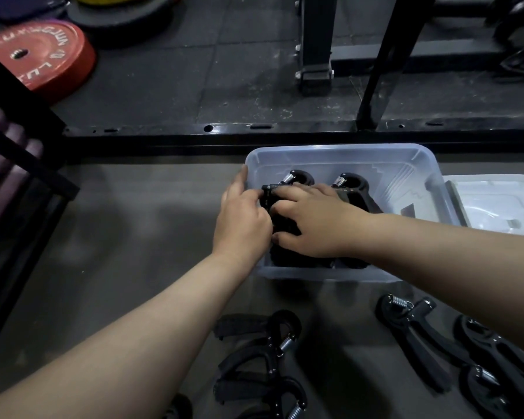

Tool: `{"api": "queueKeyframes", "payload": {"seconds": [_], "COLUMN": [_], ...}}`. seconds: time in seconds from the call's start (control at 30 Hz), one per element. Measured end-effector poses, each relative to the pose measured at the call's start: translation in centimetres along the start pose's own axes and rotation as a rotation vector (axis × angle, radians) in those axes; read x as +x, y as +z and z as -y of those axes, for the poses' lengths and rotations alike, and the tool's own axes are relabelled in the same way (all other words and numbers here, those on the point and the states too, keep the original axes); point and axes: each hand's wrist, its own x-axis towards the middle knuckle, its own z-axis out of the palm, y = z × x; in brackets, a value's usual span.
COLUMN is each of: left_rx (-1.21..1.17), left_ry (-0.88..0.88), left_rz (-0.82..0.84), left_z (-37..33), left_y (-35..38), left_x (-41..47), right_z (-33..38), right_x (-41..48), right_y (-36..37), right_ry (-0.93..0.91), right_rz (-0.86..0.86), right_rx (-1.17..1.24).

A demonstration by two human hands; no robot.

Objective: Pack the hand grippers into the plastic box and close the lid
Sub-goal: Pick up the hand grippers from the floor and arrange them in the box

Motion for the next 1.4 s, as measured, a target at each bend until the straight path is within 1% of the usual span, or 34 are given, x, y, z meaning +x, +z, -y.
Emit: {"api": "queueKeyframes", "payload": {"seconds": [0.1, 0.17, 0.2, 0.27, 0.3, 0.33, 0.4, 0.43, 0.47, 0.53, 0.6, 0.63, 0.7, 0.73, 0.8, 0.83, 0.9, 0.97, 1.1, 1.2, 1.3, 1.33, 1.4], "left_rx": [0.007, 0.005, 0.005, 0.007, 0.005, 0.001, -0.005, -0.003, 0.004, 0.015, 0.007, 0.001, -0.006, -0.004, -0.001, -0.009, -0.04, -0.058, -0.02, -0.021, -0.09, -0.099, -0.089], "left_ry": [0.003, -0.002, -0.005, -0.006, -0.009, -0.011, -0.01, -0.01, -0.01, -0.006, -0.009, -0.013, -0.013, -0.011, -0.018, -0.022, -0.025, -0.004, 0.067, 0.085, 0.122, 0.112, 0.029], "left_rz": [0.001, 0.004, 0.003, 0.001, 0.003, 0.007, 0.012, 0.013, 0.015, 0.011, 0.009, 0.009, 0.008, 0.009, 0.011, 0.015, 0.03, 0.042, 0.074, 0.123, 0.123, 0.117, 0.106], "left_z": [0.1, 0.1, 0.1, 0.1, 0.1, 0.1, 0.1, 0.1, 0.1, 0.1, 0.2, 0.1, 0.1, 0.1, 0.1, 0.0, -0.1, 0.0, 1.5, 3.1, 4.2, 4.6, 5.7], "left_y": [0.0, 0.0, 0.0, 0.1, 0.1, 0.1, 0.1, 0.1, 0.1, 0.1, 0.1, 0.1, 0.1, 0.0, -0.1, -0.2, -0.4, -0.7, -1.0, -1.3, -2.2, -2.6, -3.4], "left_x": [0.0, 0.0, 0.1, 0.1, 0.0, 0.0, 0.0, 0.0, 0.0, 0.0, 0.0, 0.0, -0.1, -0.1, 0.0, 0.0, 0.1, 0.0, -1.5, -1.9, -2.9, -3.6, -5.0], "right_z": [-0.1, -0.3, -0.5, -1.6, -2.4, -3.3, -5.2, -6.0, -6.5, -6.7, -6.3, -6.1, -5.4, -4.9, -3.5, -2.5, -0.2, 2.0, 5.1, 6.2, 6.3, 6.4, 7.0], "right_x": [-0.4, -1.1, -1.5, -2.1, -2.3, -2.4, -2.4, -2.5, -2.4, -2.4, -2.3, -2.3, -2.5, -2.5, -2.3, -2.1, -1.8, -1.4, -1.2, -1.3, -1.1, -0.9, -0.5], "right_y": [0.2, 0.2, 0.2, 0.1, 0.0, -0.2, -0.3, -0.2, 0.0, 0.5, 0.8, 0.8, 0.3, 0.2, 0.1, 0.3, 1.1, 1.8, 2.5, 3.0, 2.9, 2.8, 2.9], "right_ry": [-0.043, -0.012, 0.043, 0.225, 0.348, 0.481, 0.702, 0.756, 0.77, 0.731, 0.713, 0.725, 0.708, 0.643, 0.441, 0.355, 0.261, 0.216, 0.129, 0.084, 0.045, 0.026, -0.024], "right_rz": [0.027, -0.032, -0.092, -0.222, -0.25, -0.244, -0.157, -0.103, -0.062, -0.031, -0.011, -0.011, -0.067, -0.116, -0.173, -0.166, -0.122, -0.097, -0.135, -0.176, -0.205, -0.204, -0.183], "right_rx": [0.038, 0.092, 0.114, 0.094, 0.078, 0.091, 0.22, 0.315, 0.401, 0.481, 0.491, 0.462, 0.304, 0.231, 0.186, 0.177, 0.172, 0.161, 0.027, -0.009, -0.016, 0.001, 0.023]}}
